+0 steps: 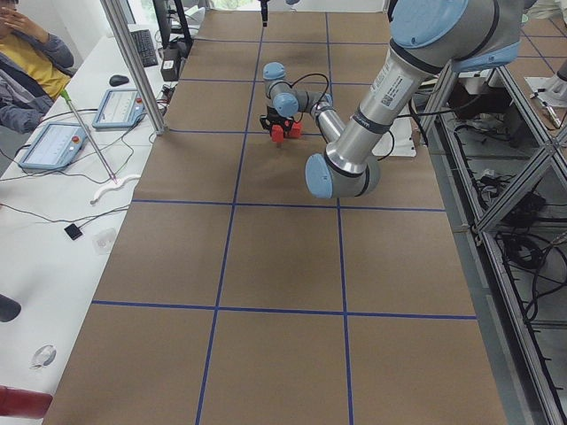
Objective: Form red blocks into L shape at center
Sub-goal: 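Carry the cube with the left gripper beside the two-cube row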
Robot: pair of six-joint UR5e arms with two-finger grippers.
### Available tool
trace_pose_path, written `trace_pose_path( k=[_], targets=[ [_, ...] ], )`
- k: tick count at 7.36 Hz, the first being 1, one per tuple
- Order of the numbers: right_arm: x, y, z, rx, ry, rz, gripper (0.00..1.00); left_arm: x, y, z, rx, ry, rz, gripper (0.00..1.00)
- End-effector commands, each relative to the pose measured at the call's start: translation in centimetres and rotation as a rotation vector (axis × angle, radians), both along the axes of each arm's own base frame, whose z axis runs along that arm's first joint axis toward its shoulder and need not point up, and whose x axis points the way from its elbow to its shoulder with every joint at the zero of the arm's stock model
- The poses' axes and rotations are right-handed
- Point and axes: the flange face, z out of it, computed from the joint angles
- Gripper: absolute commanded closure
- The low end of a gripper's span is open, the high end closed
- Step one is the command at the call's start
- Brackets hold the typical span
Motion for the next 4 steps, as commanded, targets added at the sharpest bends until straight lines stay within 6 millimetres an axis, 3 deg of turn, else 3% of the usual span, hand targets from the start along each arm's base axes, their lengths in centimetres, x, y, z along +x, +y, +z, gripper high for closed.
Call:
trace_pose_path(
  k=[1, 4],
  targets=[
    [0.00, 0.03, 0.02, -0.001, -0.001, 0.000, 0.01, 0.53, 0.65, 0.15, -0.036, -0.002, -0.016, 0.84],
    [-0.01, 0.02, 0.10, -0.002, -0.001, 0.000, 0.01, 1.18, 1.42, 0.34, -0.059, -0.007, -0.023, 0.78]
  ],
)
